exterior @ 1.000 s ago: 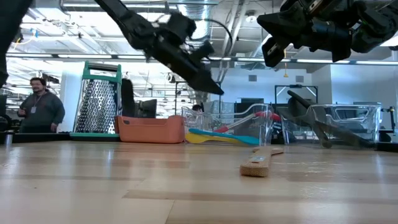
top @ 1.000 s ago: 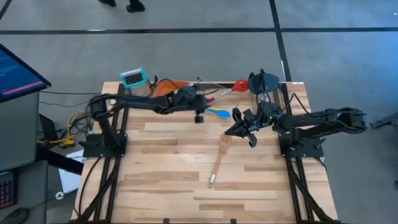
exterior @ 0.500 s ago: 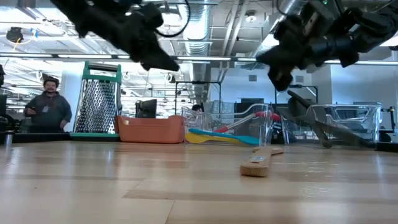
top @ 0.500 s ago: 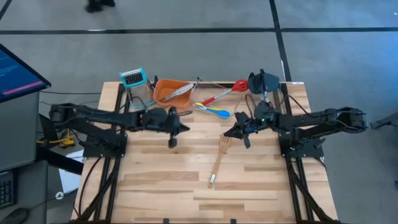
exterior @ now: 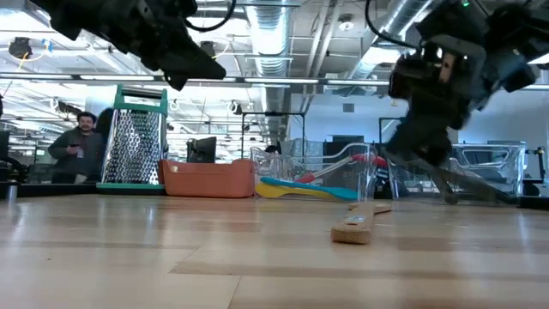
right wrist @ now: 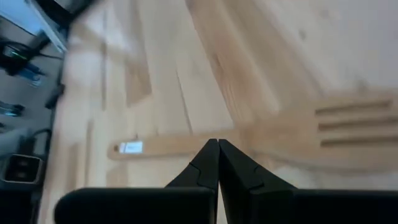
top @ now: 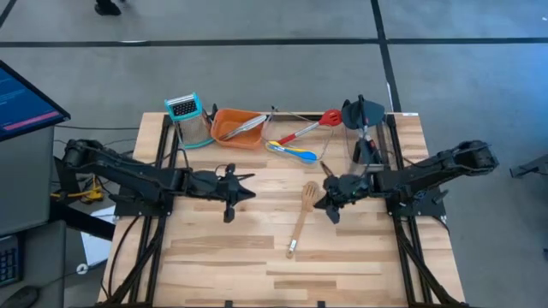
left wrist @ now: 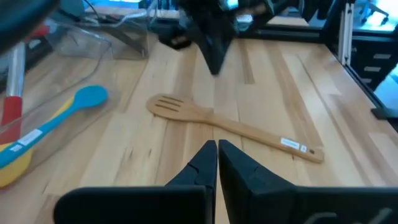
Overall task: Pick & Place Kitchen Items
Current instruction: Put the brown serving spoon into the left transparent bin
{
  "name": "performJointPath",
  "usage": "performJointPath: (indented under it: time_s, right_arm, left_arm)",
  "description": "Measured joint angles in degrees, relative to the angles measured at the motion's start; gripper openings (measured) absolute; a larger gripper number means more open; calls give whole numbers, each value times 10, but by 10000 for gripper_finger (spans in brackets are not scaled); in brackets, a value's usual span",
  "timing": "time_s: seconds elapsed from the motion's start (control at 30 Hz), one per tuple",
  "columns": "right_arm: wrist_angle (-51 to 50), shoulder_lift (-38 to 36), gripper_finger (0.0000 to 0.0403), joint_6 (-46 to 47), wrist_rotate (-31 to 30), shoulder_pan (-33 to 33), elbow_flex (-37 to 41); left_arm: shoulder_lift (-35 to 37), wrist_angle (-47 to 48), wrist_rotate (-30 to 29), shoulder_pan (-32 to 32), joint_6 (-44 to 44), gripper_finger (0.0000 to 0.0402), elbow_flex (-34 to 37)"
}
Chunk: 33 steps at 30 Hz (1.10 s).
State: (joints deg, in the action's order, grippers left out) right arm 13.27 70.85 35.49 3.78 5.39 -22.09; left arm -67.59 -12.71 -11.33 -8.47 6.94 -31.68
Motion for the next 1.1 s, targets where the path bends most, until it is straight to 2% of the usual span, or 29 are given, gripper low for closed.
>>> performJointPath:
  time_s: [0.17,0.4,0.7,0.93,1.1]
  right_arm:
    - [-19,66,0,46,-48,51,-24]
    - [-71,167,0,47,-98,97,-109]
    - [-147,268,0,47,-99,135,-213]
    - [-247,312,0,51,-82,171,-294]
    - [-281,337,0,51,-76,183,-333]
  left_arm:
    - [0,-13,-28,-12,25,1,0]
    - [0,-20,-28,-42,55,1,0]
    - [0,-25,-28,-63,55,1,0]
    - [0,-28,-28,-63,55,1,0]
    - [0,-28,-28,-63,55,1,0]
